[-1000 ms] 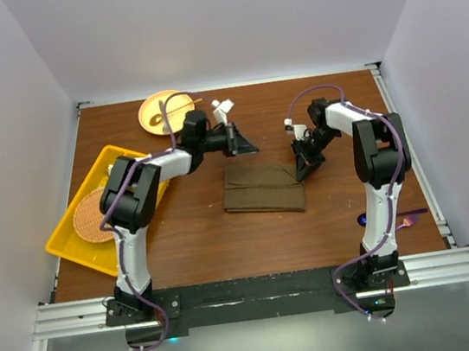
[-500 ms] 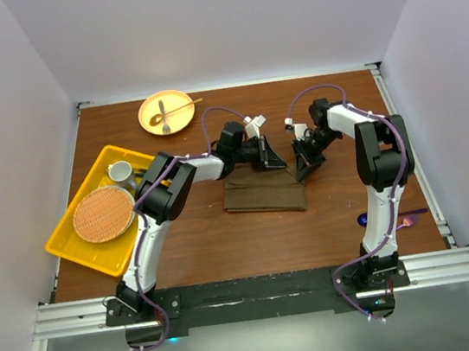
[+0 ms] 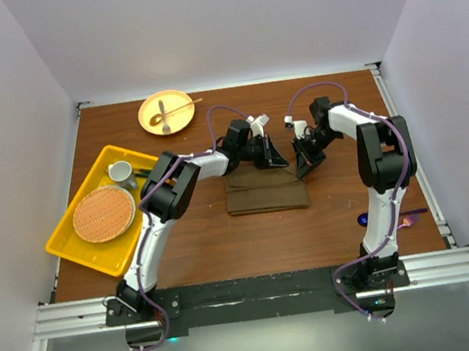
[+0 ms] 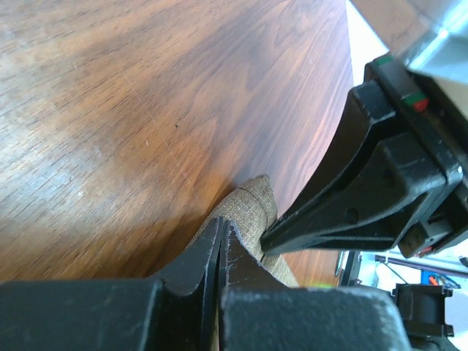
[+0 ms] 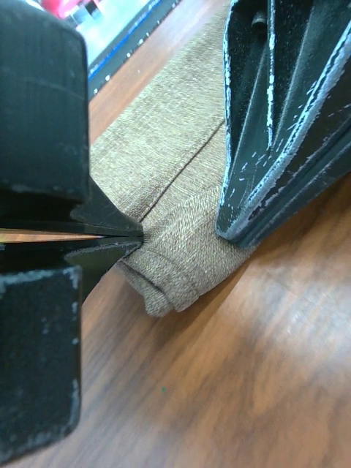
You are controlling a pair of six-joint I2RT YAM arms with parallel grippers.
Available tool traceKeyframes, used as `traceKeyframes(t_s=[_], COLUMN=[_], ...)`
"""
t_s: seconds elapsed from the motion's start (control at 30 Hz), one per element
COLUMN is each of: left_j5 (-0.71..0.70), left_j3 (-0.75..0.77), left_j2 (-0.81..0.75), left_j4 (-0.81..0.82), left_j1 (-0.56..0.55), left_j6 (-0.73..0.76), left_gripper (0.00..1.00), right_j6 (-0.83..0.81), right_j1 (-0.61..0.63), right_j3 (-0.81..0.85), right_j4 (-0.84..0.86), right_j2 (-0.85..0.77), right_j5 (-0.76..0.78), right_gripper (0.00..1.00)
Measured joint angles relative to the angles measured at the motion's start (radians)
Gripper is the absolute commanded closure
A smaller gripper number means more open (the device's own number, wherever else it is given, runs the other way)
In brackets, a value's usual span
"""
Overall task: Fold the napkin into a case and place the utensils inside
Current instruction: Fold the lower triangle-folded napkin at the center of the board.
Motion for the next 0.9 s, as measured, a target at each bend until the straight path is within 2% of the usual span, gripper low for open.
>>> traceKeyframes(t_s=[0.17, 0.2, 0.37, 0.67, 0.9], left_j5=[0.003, 0.004, 0.004, -0.016, -0.031], left_j3=[-0.019, -0.026, -0.04, -0.043, -0.052], left_j2=[-0.005, -0.006, -0.012, -0.025, -0.034], left_j4=[0.032, 0.044, 0.061, 0.043, 0.042], left_j1=[0.0, 0.0, 0.001, -0.003, -0.006], left_j6=[0.011, 0.013, 0.038, 0.106, 0.125], left_gripper=[1.0, 1.0, 1.0, 1.0, 1.0], right_j6=[-0.01, -0.013, -0.036, -0.024, 0.136], right_j1=[-0.003, -0.003, -0.005, -0.06, -0.059], right_j3=[-0.001, -0.001, 0.009, 0.246, 0.219], right_j4=[0.012, 0.011, -0.009, -0.138, -0.043], right_j2=[-0.003, -0.003, -0.003, 0.002, -0.007], right_j5=[0.005, 0.003, -0.025, -0.252, -0.314], right_gripper=[0.98, 0.91, 0.78, 0.78, 0.79])
